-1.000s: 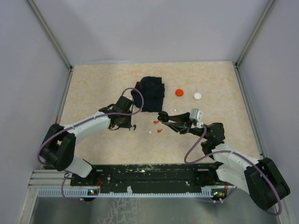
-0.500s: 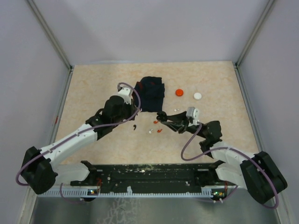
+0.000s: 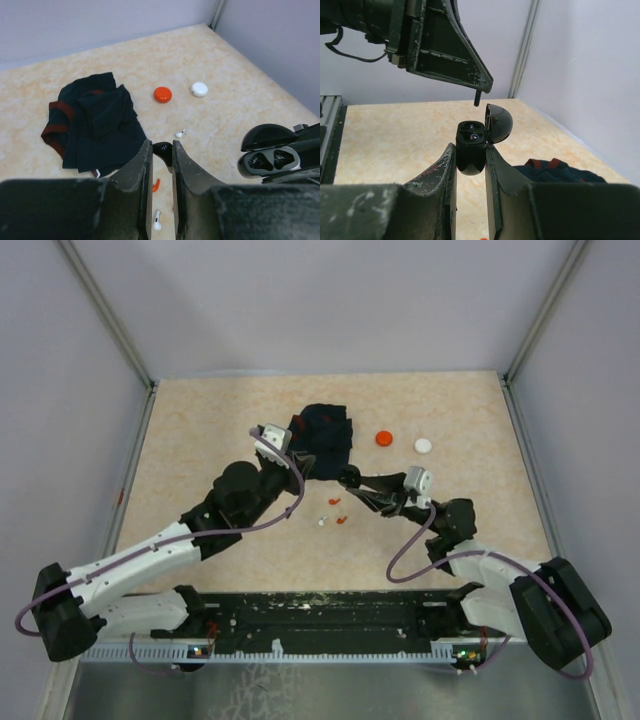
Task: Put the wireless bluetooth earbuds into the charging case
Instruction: Pick up the earbud from the center of the board, then place the earbud in the charging case, then pick up the earbud from the center of the board.
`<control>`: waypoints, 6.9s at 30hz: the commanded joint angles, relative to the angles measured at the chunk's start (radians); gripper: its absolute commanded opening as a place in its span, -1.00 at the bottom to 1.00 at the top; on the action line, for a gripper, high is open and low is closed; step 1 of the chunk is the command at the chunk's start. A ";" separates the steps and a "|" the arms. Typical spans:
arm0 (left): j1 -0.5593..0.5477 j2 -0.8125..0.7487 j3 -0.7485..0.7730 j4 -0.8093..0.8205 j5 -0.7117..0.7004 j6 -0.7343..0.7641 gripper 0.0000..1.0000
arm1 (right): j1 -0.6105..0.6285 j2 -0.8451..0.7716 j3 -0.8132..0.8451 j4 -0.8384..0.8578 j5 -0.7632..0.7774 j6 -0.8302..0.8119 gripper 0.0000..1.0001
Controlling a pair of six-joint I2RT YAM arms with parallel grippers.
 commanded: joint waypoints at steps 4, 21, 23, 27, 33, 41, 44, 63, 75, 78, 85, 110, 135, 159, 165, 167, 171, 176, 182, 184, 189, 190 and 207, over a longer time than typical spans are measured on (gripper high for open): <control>-0.050 -0.035 0.011 0.158 -0.042 -0.016 -0.73 | 0.010 0.034 0.040 0.160 0.069 -0.031 -1.00; -0.143 0.014 0.014 0.279 0.038 -0.013 -0.74 | 0.010 0.134 0.045 0.326 0.063 -0.007 -1.00; -0.149 0.029 0.023 0.287 0.051 -0.013 -0.74 | 0.010 0.132 0.044 0.326 0.062 -0.006 -1.00; -0.168 0.060 0.031 0.302 0.041 0.003 -0.74 | 0.010 0.122 0.041 0.319 0.063 -0.008 -1.00; -0.191 0.091 0.030 0.328 0.003 0.045 -0.74 | 0.010 0.111 0.038 0.315 0.058 -0.007 -1.00; -0.204 0.102 0.026 0.360 -0.041 0.093 -0.74 | 0.010 0.102 0.034 0.314 0.055 -0.005 -1.00; -0.206 0.101 0.026 0.371 -0.046 0.109 -0.74 | 0.010 0.099 0.034 0.309 0.055 -0.006 -1.00; -0.215 0.134 0.019 0.375 -0.053 0.140 -0.73 | 0.010 0.097 0.034 0.314 0.054 -0.001 -1.00; -0.253 0.155 0.018 0.352 -0.088 0.151 -0.66 | 0.010 0.095 0.030 0.322 0.080 0.001 -1.00; -0.263 0.161 0.019 0.345 -0.121 0.155 -0.65 | 0.010 0.094 0.029 0.323 0.084 0.001 -1.00; -0.277 0.167 0.026 0.330 -0.116 0.162 -0.29 | 0.010 0.096 0.030 0.323 0.086 0.003 -1.00; -0.134 -0.064 -0.009 -0.129 -0.147 -0.119 0.42 | 0.010 0.069 -0.014 0.278 0.124 0.001 -1.00; 0.185 0.320 0.016 -0.498 0.002 -0.335 0.36 | 0.010 0.017 -0.044 0.188 0.118 -0.017 -1.00; 0.232 0.607 0.118 -0.486 0.097 -0.304 -0.38 | 0.010 -0.011 -0.058 0.160 0.120 -0.033 -1.00; 0.238 0.585 0.120 -0.473 0.212 -0.243 -0.55 | 0.010 -0.020 -0.058 0.148 0.121 -0.035 -1.00; 0.236 0.575 0.118 -0.472 0.256 -0.206 -0.55 | 0.010 -0.020 -0.056 0.149 0.119 -0.035 -1.00; 0.237 0.564 0.124 -0.529 0.210 -0.177 -0.53 | 0.010 -0.017 -0.054 0.152 0.115 -0.032 -1.00; 0.232 0.571 0.150 -0.606 0.136 -0.167 -0.33 | 0.010 -0.012 -0.054 0.156 0.110 -0.026 -1.00; 0.225 0.572 0.152 -0.641 0.127 -0.172 -0.12 | 0.010 -0.012 -0.053 0.159 0.108 -0.020 -1.00; 0.224 0.566 0.148 -0.655 0.116 -0.173 -0.11 | 0.010 -0.013 -0.053 0.159 0.108 -0.020 -1.00; 0.225 0.549 0.136 -0.691 0.054 -0.190 -0.11 | 0.010 -0.011 -0.053 0.160 0.108 -0.020 -1.00; 0.227 0.547 0.134 -0.693 0.033 -0.194 -0.11 | 0.010 -0.010 -0.053 0.162 0.109 -0.020 -1.00; 0.143 0.484 0.171 -0.640 -0.009 -0.186 -0.06 | 0.010 -0.017 -0.055 0.164 0.106 -0.015 -1.00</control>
